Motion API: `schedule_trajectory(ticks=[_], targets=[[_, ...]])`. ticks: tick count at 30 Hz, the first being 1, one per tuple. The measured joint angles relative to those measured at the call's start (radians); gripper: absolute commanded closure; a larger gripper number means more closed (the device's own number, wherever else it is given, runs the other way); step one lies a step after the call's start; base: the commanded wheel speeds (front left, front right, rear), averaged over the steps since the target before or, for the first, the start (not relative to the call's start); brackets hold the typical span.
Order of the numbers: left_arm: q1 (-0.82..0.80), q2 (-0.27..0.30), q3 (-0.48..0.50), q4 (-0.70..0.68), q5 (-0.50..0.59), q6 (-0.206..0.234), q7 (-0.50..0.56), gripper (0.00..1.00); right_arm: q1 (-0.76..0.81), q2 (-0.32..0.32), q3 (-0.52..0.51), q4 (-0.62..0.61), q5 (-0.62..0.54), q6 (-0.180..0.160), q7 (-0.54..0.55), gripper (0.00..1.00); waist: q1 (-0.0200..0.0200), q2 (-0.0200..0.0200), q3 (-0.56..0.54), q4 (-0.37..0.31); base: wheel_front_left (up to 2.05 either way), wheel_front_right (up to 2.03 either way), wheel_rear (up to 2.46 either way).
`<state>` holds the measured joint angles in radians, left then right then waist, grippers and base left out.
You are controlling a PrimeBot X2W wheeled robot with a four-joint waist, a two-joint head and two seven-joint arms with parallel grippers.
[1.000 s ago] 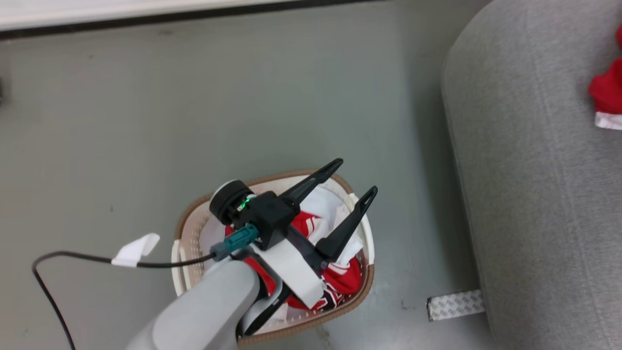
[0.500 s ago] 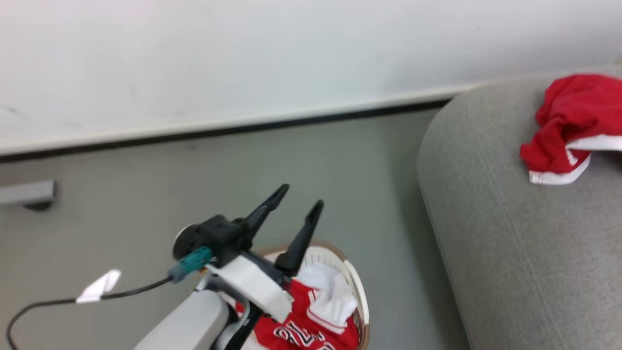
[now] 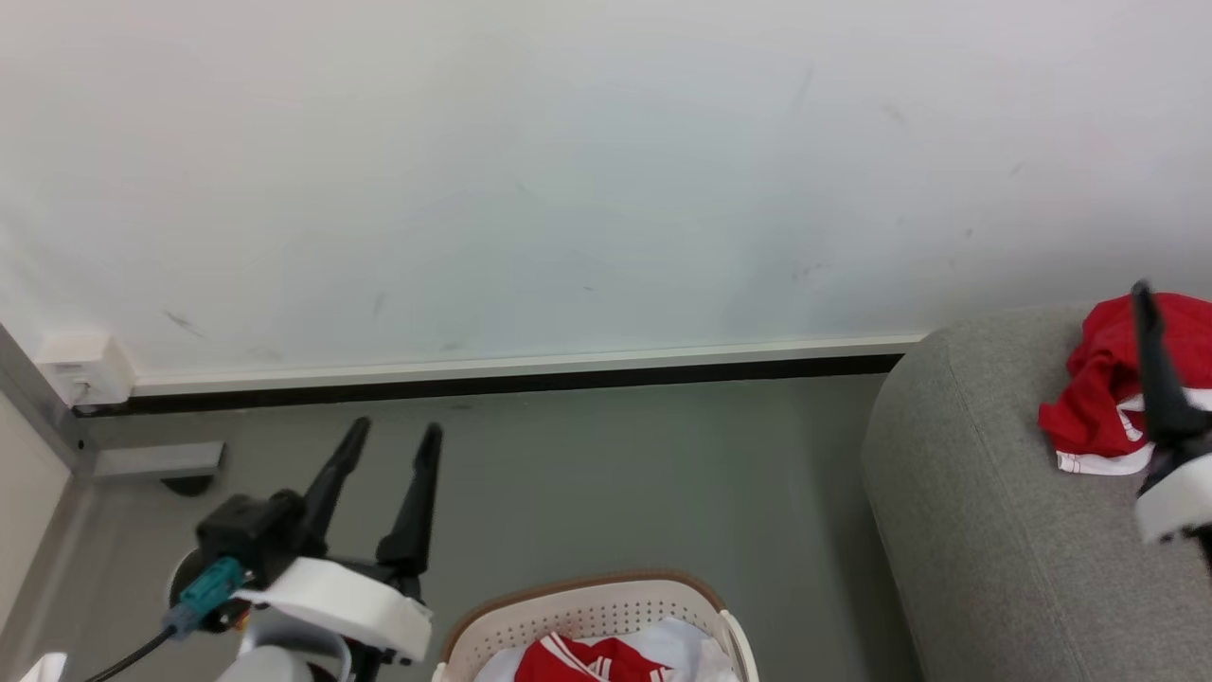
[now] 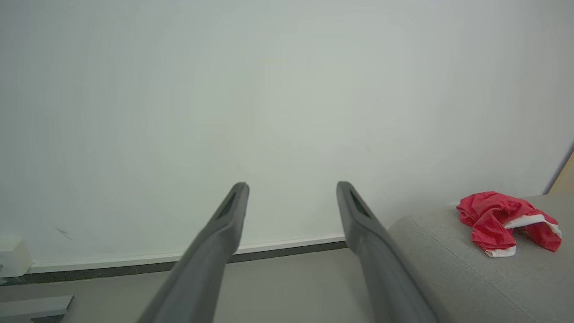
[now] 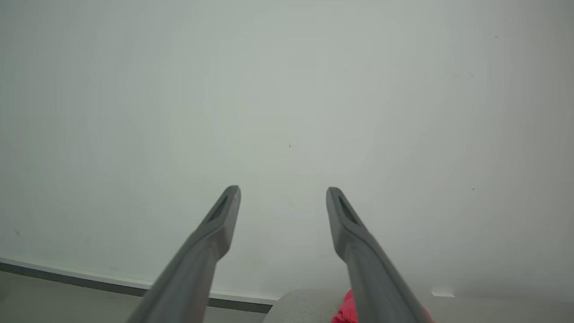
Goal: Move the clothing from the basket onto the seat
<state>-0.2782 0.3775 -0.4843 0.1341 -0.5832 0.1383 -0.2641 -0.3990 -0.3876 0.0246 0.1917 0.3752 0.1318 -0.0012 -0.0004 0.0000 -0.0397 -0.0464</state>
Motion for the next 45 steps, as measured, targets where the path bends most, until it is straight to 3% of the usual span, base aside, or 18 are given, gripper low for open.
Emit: schedule_trajectory(ticks=[6, 14, 29, 45], targets=[[0.110, -0.005, 0.104, -0.034, 0.013, 0.033, 0.000, 0.00, 0.235, 0.165, 0.042, -0.110, -0.025, 0.000, -0.098, 0.00, 0.0001, 0.0000, -0.010, 0.021, 0.00, 0.00, 0.00], [0.225, -0.074, 0.209, -0.036, 0.134, 0.021, 0.000, 0.00, 0.360, 0.280, 0.064, -0.079, -0.066, 0.000, -0.208, 0.00, 0.0002, 0.0000, 0.001, 0.027, 0.00, 0.00, 0.00], [0.289, -0.209, 0.375, -0.025, 0.299, -0.117, 0.000, 0.00, 0.346, 0.323, 0.097, -0.012, -0.100, 0.000, -0.247, 0.00, 0.0004, 0.0000, 0.018, 0.018, 0.00, 0.00, 0.00], [0.277, -0.278, 0.441, 0.003, 0.379, -0.204, 0.000, 0.00, 0.315, 0.328, 0.113, 0.008, -0.098, 0.000, -0.255, 0.00, 0.0004, 0.0000, 0.035, 0.000, 0.00, 0.00, 0.00]])
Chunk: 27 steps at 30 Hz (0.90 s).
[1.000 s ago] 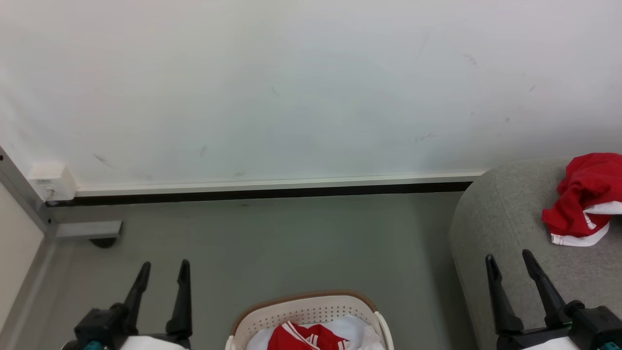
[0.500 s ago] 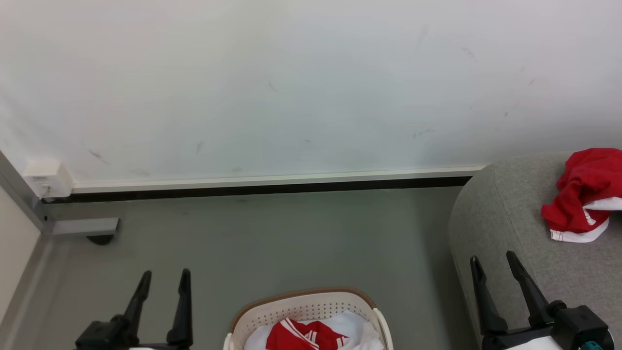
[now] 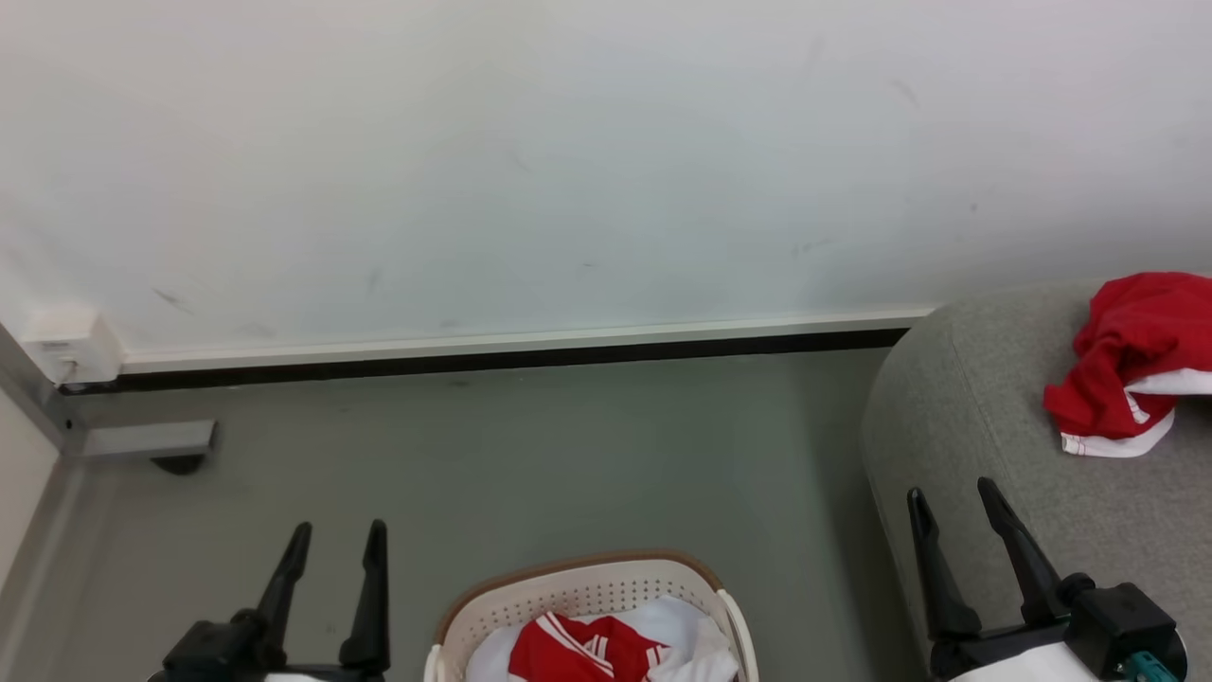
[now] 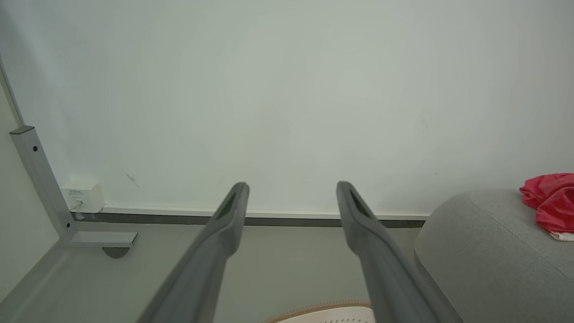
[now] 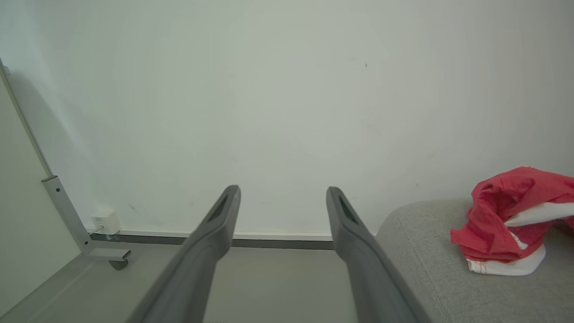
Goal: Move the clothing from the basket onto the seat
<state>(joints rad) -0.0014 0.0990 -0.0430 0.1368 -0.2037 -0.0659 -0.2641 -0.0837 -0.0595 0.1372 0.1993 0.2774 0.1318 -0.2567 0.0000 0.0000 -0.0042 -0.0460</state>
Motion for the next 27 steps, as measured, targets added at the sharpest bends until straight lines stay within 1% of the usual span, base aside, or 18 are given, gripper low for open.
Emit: schedule_trajectory(ticks=[5, 10, 13, 17, 19, 20, 27], targets=[[-0.044, -0.012, -0.020, 0.019, 0.013, -0.022, 0.000, 0.00, -0.036, -0.001, 0.000, -0.011, 0.000, 0.000, -0.001, 0.00, 0.0000, 0.0000, 0.040, -0.021, 0.00, 0.00, 0.00], [-0.122, -0.013, -0.063, 0.078, 0.019, -0.046, 0.000, 0.00, -0.081, -0.002, -0.009, -0.024, -0.002, 0.000, -0.001, 0.00, 0.0000, 0.0000, 0.109, -0.048, 0.00, 0.00, 0.00], [-0.178, -0.004, -0.101, 0.137, 0.020, -0.056, 0.000, 0.00, -0.111, -0.001, -0.007, -0.033, -0.004, 0.000, -0.002, 0.00, 0.0001, 0.0000, 0.157, -0.066, 0.00, 0.00, 0.00], [-0.257, 0.016, -0.168, 0.253, 0.021, -0.060, 0.009, 0.00, -0.152, 0.000, -0.008, -0.046, -0.005, 0.000, -0.004, 0.00, 0.0001, 0.0000, 0.229, -0.093, 0.00, 0.00, 0.00], [-0.303, 0.026, -0.213, 0.310, 0.008, -0.063, 0.023, 0.00, -0.172, 0.002, -0.007, -0.054, -0.009, 0.000, -0.005, 0.00, 0.0001, 0.0000, 0.268, -0.105, 0.00, 0.00, 0.00], [-0.326, 0.036, -0.252, 0.335, -0.005, -0.063, 0.030, 0.00, -0.183, 0.002, -0.007, -0.055, -0.013, 0.000, -0.005, 0.00, 0.0002, 0.0000, 0.288, -0.112, 0.00, 0.00, 0.00], [-0.460, 0.149, -0.551, 0.512, -0.075, -0.066, 0.098, 0.00, -0.244, 0.006, -0.010, -0.084, -0.021, 0.000, -0.006, 0.00, 0.0002, 0.0000, 0.425, -0.159, 0.00, 0.00, 0.00]])
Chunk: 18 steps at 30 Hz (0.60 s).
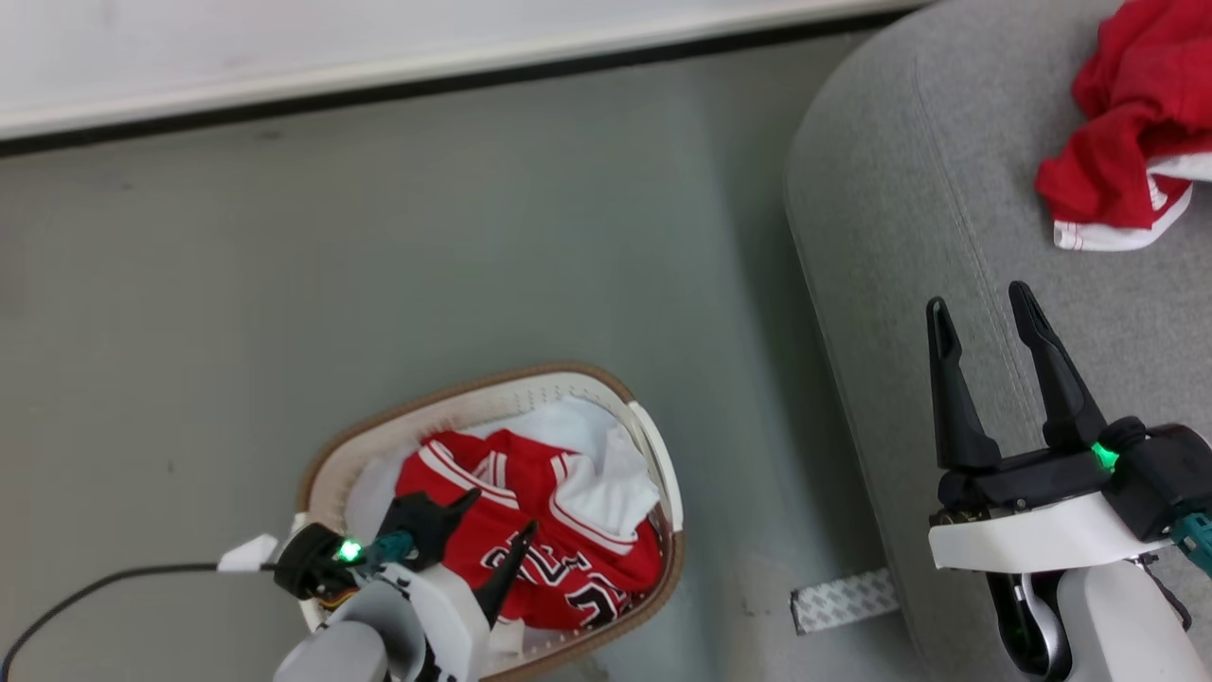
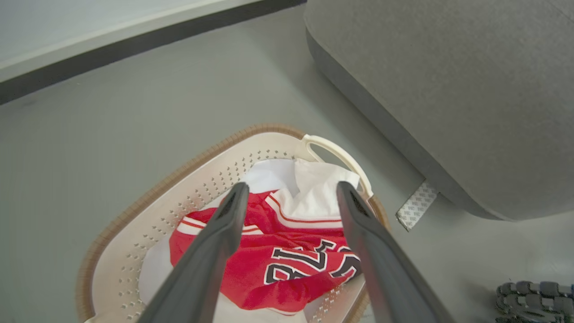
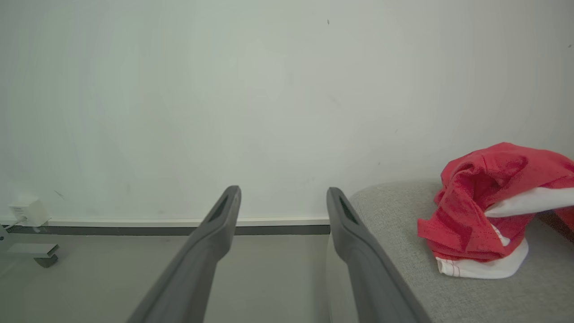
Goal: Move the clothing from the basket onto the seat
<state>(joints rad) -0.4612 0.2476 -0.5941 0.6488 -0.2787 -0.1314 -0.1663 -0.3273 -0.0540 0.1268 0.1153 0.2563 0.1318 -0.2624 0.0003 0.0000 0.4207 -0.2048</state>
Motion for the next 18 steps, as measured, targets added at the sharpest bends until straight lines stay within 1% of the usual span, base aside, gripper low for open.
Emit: schedule_trajectory(ticks=[5, 11, 15, 18], targets=[[-0.101, 0.052, -0.194, 0.095, -0.060, 0.000, 0.027, 0.00, -0.023, 0.001, 0.004, -0.019, 0.033, 0.000, 0.000, 0.00, 0.0000, 0.0000, 0.086, -0.035, 0.00, 0.00, 0.00], [-0.219, 0.098, -0.392, 0.188, -0.109, 0.000, 0.065, 0.00, -0.051, 0.002, 0.017, -0.037, 0.065, 0.000, 0.000, 0.00, 0.0000, 0.0000, 0.178, -0.077, 0.00, 0.00, 0.00], [-0.286, 0.129, -0.530, 0.230, -0.118, 0.000, 0.096, 0.00, -0.063, 0.002, 0.020, -0.050, 0.090, 0.000, 0.000, 0.00, 0.0000, 0.0000, 0.236, -0.107, 0.00, 0.00, 0.00], [-0.348, 0.147, -0.588, 0.269, -0.122, 0.000, 0.103, 0.00, -0.066, 0.001, 0.019, -0.058, 0.111, 0.000, 0.000, 0.00, 0.0000, 0.0000, 0.280, -0.125, 0.00, 0.00, 0.00]])
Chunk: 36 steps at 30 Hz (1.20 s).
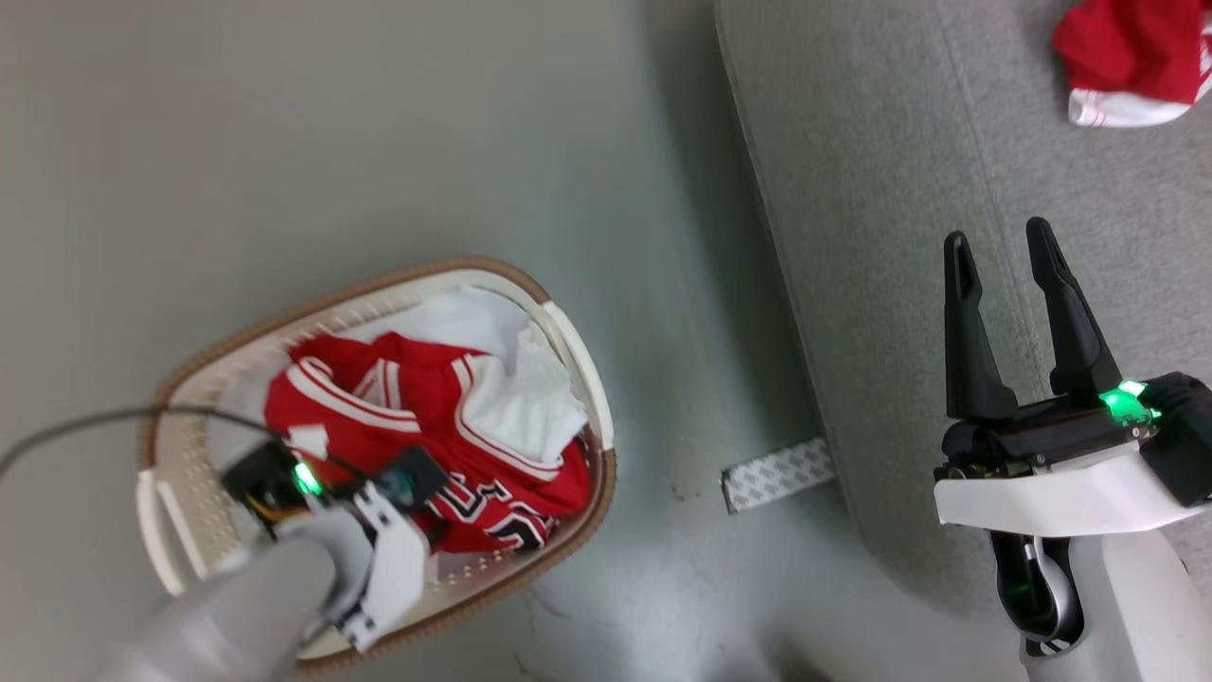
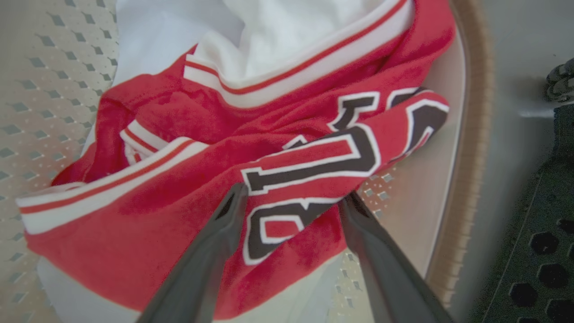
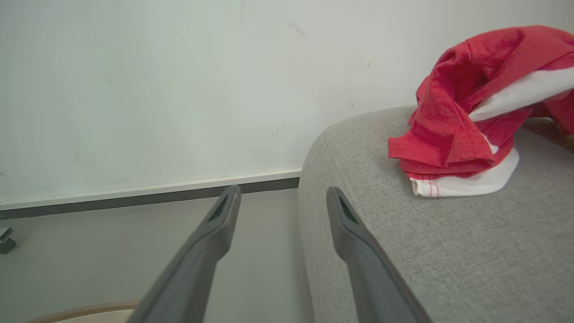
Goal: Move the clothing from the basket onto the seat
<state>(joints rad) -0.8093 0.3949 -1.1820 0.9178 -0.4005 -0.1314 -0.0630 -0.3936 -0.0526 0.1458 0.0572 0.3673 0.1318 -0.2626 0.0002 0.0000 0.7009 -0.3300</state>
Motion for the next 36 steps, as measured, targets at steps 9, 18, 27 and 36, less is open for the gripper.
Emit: schedule_trajectory(ticks=[9, 18, 27, 36], targets=[[-0.105, -0.004, -0.076, 0.115, 0.001, 0.000, 0.015, 0.00, -0.032, 0.001, 0.039, -0.016, 0.041, 0.000, 0.000, 0.00, 0.0000, 0.0000, 0.110, -0.046, 0.00, 0.00, 0.00], [-0.112, -0.018, -0.094, 0.141, -0.043, 0.000, 0.026, 1.00, -0.034, 0.002, 0.031, -0.004, 0.054, 0.000, 0.000, 0.00, -0.0001, 0.0000, 0.130, -0.065, 0.00, 0.00, 0.00], [-0.057, -0.097, -0.092, 0.163, -0.132, 0.000, -0.102, 1.00, -0.029, 0.002, 0.018, 0.025, -0.012, 0.000, 0.000, 0.00, -0.0002, 0.0000, 0.005, -0.031, 0.00, 0.00, 0.00], [0.026, -0.181, -0.035, 0.114, -0.271, 0.000, -0.194, 1.00, 0.034, 0.003, 0.000, 0.079, -0.077, 0.000, 0.000, 0.00, -0.0003, 0.0000, -0.207, 0.022, 0.00, 0.00, 0.00]])
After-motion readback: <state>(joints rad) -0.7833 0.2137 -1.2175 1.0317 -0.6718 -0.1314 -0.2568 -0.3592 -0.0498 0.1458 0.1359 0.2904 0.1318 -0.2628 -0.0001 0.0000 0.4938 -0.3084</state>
